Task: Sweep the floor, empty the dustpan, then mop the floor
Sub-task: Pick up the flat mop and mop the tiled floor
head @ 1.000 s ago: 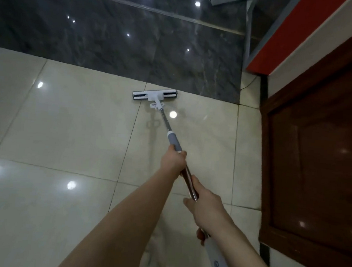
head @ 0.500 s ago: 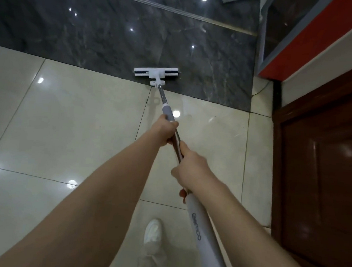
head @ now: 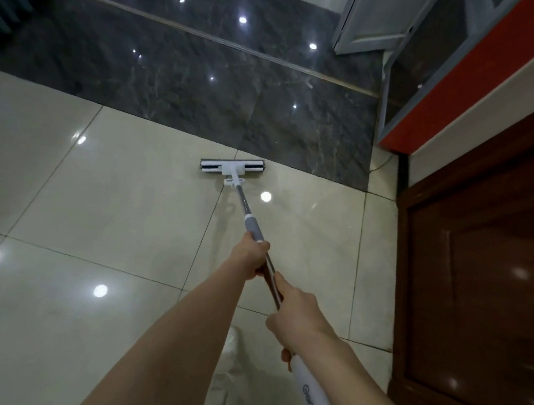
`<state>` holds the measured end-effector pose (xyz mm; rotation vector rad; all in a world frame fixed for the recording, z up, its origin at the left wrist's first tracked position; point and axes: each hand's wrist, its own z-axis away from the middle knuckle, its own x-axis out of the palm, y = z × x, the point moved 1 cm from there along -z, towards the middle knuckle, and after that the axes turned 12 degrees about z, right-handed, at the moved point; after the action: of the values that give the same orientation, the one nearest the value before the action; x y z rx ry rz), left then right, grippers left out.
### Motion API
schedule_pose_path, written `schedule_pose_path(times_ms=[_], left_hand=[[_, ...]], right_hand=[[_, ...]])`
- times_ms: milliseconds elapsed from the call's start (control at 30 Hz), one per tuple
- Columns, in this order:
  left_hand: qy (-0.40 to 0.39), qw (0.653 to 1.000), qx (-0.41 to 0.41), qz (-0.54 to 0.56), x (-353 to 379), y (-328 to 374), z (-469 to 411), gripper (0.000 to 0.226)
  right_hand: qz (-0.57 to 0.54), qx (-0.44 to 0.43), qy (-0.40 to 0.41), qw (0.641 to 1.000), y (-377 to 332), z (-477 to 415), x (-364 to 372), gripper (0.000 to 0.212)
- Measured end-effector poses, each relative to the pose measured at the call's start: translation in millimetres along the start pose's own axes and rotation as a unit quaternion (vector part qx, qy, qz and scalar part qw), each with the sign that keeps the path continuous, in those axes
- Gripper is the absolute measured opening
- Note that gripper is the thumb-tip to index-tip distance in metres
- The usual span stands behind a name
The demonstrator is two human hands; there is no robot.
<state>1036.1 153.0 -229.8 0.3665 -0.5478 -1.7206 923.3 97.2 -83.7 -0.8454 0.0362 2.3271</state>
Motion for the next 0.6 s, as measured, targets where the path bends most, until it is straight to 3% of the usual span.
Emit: schedule_pose_path(times_ms=[367,600], left_hand=[[0.045,0.995,0.021,0.085,-10,-167,123,0.026],[0.084,0.989,0.025,0.123,-20,-273,196,0.022]], right_hand=[[0.12,-0.081,-0.009,0.989,71,144,108,0.058],[0.198,-0.126,-0.023,0.972,119,215,186,0.062]])
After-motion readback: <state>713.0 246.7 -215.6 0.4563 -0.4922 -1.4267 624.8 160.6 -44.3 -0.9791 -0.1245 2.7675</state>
